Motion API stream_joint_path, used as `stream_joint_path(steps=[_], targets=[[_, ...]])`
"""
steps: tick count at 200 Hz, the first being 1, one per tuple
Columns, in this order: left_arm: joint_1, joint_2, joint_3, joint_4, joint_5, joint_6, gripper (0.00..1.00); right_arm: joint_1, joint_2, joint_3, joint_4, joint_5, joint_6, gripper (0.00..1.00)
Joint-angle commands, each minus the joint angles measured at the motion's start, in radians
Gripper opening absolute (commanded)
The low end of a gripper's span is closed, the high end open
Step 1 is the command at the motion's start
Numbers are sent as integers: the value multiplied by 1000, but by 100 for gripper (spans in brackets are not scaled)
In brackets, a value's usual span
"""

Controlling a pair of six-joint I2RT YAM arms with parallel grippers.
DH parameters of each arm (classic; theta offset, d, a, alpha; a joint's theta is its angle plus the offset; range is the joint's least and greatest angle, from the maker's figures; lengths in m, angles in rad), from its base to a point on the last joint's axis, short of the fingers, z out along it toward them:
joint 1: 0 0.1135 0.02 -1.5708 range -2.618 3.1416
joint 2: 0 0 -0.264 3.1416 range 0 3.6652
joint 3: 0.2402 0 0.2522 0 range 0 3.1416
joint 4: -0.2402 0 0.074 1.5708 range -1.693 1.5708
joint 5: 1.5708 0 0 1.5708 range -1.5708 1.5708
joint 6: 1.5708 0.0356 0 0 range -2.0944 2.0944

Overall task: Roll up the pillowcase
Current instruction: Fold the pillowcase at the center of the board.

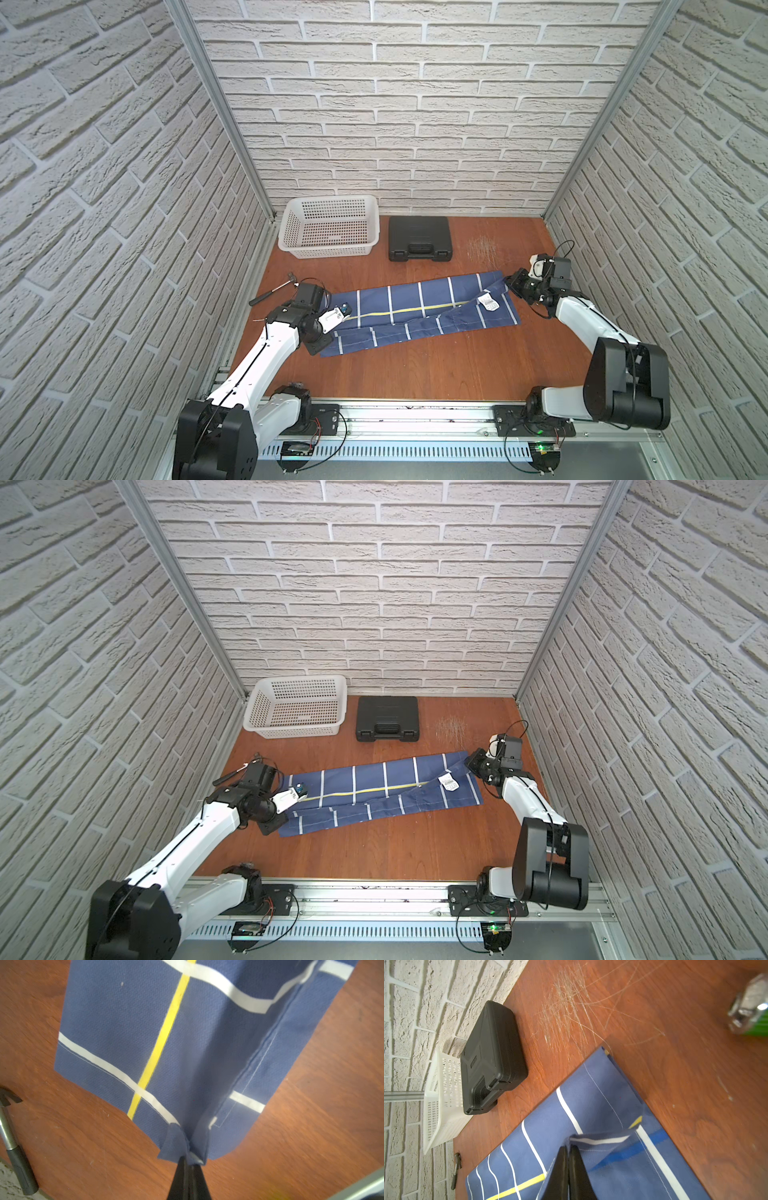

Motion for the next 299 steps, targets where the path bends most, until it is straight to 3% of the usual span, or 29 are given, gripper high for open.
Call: stream_joint_path(steps=[1,79,111,207,299], targets=[[22,23,32,-3,-13,-19,0,11,30,98,109,-34,0,2],[36,-2,72,31,-67,-18,0,87,260,447,157,-87,27,2],[36,-34,65,22,-55,-21,0,75,288,496,110,-108,-3,2],[-1,-31,-1,-18,3,-10,0,-65,64,154,-50,-120,-110,2],[-37,13,-13,-28,22,3,0,-140,36,-71,-34,-141,-120,2]])
